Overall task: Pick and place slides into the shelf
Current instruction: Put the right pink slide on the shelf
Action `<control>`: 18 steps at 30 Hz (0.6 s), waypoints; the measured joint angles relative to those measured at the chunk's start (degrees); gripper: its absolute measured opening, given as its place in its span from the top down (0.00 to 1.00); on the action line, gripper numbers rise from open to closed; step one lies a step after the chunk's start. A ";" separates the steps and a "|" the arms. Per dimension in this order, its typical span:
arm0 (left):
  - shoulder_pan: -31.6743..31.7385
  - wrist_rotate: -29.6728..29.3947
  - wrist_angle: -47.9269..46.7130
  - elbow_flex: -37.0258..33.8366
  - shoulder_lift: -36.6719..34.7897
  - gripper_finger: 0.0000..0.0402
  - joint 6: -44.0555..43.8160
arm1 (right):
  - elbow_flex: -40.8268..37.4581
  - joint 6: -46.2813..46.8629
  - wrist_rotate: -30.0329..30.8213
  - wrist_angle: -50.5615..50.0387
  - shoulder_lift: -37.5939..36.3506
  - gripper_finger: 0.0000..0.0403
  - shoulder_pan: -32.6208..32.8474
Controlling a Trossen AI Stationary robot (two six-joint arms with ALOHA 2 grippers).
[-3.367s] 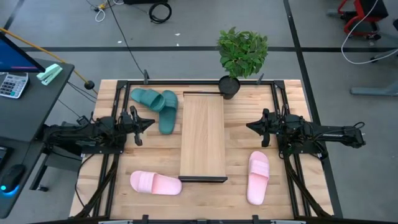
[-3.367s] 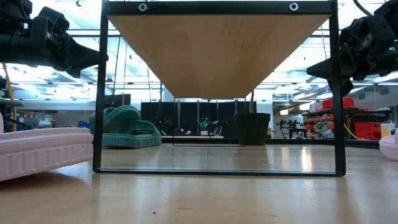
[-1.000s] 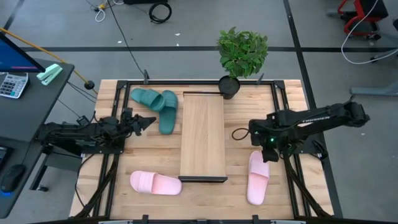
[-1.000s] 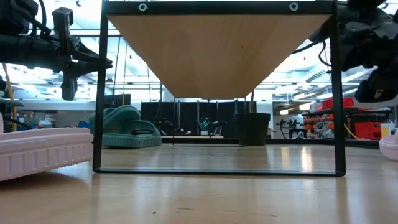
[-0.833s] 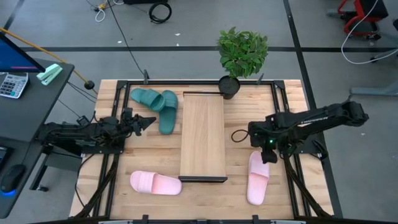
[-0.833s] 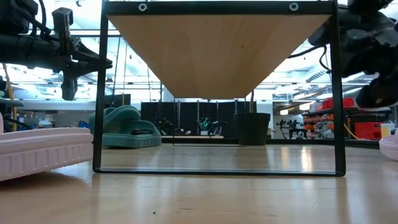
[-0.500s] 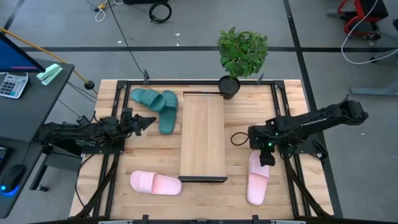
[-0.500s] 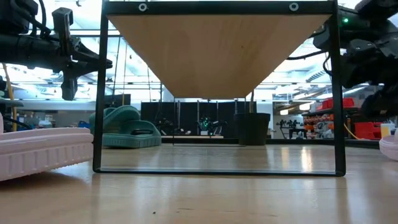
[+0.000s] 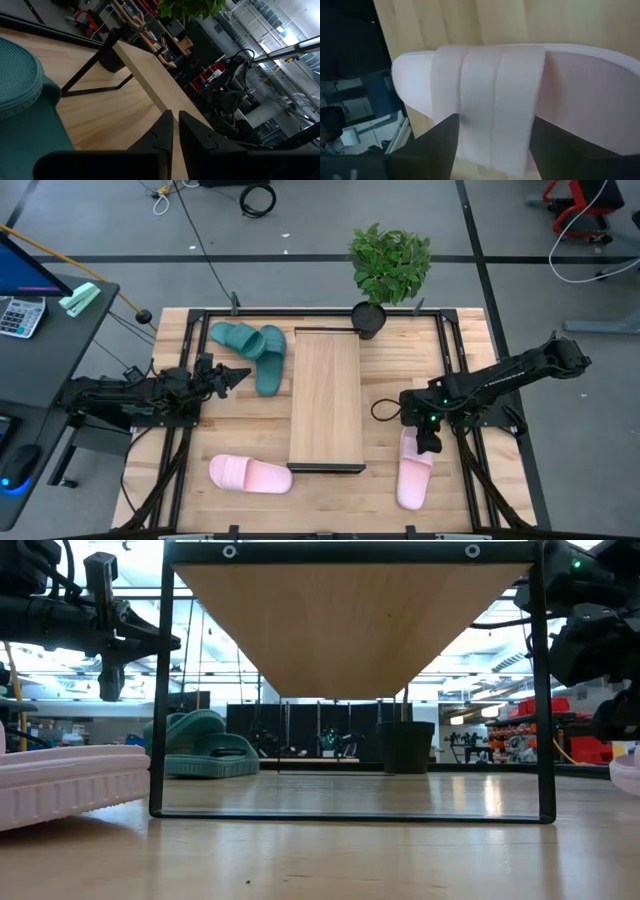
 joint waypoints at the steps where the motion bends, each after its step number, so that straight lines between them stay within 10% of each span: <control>1: 0.00 0.00 0.02 0.00 0.00 0.92 -0.01 | 0.00 0.00 0.01 0.42 0.00 0.44 0.32; 13: 0.00 0.00 -0.01 0.00 0.00 0.93 0.13 | 0.01 -0.10 -0.26 0.79 0.00 0.93 1.25; 18: -0.01 -0.01 -0.09 0.00 0.00 0.92 0.13 | 0.02 0.46 -4.96 0.90 -0.02 0.95 1.25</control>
